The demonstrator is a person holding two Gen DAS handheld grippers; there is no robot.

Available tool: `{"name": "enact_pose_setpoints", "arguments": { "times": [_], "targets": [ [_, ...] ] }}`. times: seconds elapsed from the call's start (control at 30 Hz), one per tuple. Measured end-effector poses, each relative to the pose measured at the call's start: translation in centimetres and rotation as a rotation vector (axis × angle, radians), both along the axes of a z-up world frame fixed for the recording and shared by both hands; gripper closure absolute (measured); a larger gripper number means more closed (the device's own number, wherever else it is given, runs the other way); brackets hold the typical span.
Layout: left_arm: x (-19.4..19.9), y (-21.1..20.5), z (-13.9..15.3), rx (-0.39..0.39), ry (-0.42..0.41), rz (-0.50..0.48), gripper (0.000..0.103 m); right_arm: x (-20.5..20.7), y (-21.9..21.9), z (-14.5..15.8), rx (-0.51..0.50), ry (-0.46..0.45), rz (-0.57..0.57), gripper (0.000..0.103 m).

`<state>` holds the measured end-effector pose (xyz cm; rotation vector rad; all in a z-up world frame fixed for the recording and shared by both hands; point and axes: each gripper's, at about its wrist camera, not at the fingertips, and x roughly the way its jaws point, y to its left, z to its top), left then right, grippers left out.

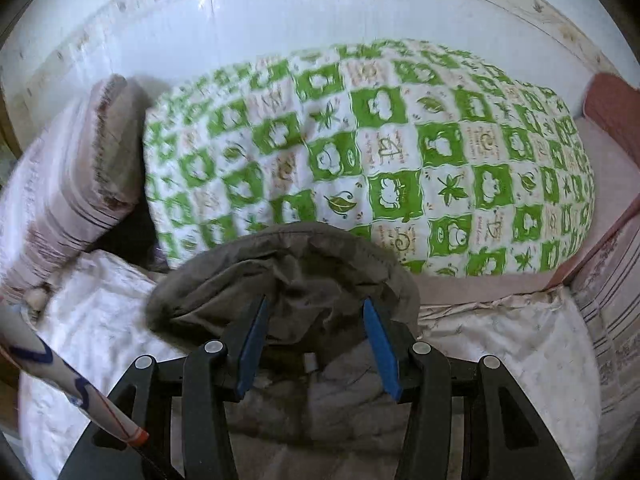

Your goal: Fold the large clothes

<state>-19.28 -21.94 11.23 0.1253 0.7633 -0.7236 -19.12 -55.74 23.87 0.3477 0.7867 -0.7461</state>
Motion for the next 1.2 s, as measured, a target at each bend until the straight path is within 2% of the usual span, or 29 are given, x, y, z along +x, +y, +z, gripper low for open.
{"name": "enact_pose_setpoints", "arguments": {
  "times": [0.07,0.13,0.2,0.23,0.33,0.6,0.83,0.97,1.1,1.2],
  "targets": [
    [-0.1,-0.2,-0.1,0.007,-0.006,-0.006,0.021,1.0,-0.5,-0.8,-0.02,0.015,0.005,0.061],
    [-0.2,-0.5,-0.2,0.016,-0.012,-0.01,0.021,1.9,-1.0,-1.5,-0.052,0.052,-0.009,0.082],
    [-0.2,-0.6,-0.4,0.022,-0.015,-0.011,0.021,2.0,-1.1,-1.8,-0.078,0.053,-0.013,0.095],
    [-0.2,-0.7,-0.4,0.024,-0.015,-0.012,0.021,1.6,-0.9,-1.7,-0.093,0.042,-0.024,0.097],
    [-0.2,-0.8,-0.5,0.026,-0.016,-0.011,0.021,-0.3,0.1,-1.2,-0.103,-0.029,-0.02,0.1],
    [0.1,0.0,-0.1,0.008,-0.007,0.002,0.021,-7.1,4.5,0.7,-0.123,-0.14,0.011,0.101],
    [0.8,1.6,0.7,-0.038,0.002,0.032,0.021,-15.3,11.9,1.4,-0.109,-0.254,0.085,0.101],
    [1.2,2.1,1.0,-0.063,0.016,0.046,0.021,-19.4,17.1,-0.8,-0.108,-0.272,0.133,0.103],
    [0.8,2.1,1.3,-0.075,0.006,0.038,0.021,-22.1,21.9,-6.3,-0.094,-0.211,0.162,0.103],
    [0.1,1.3,1.1,-0.043,-0.018,0.021,0.021,-22.3,21.4,-9.9,-0.013,-0.162,0.154,0.103]
  ]
}}
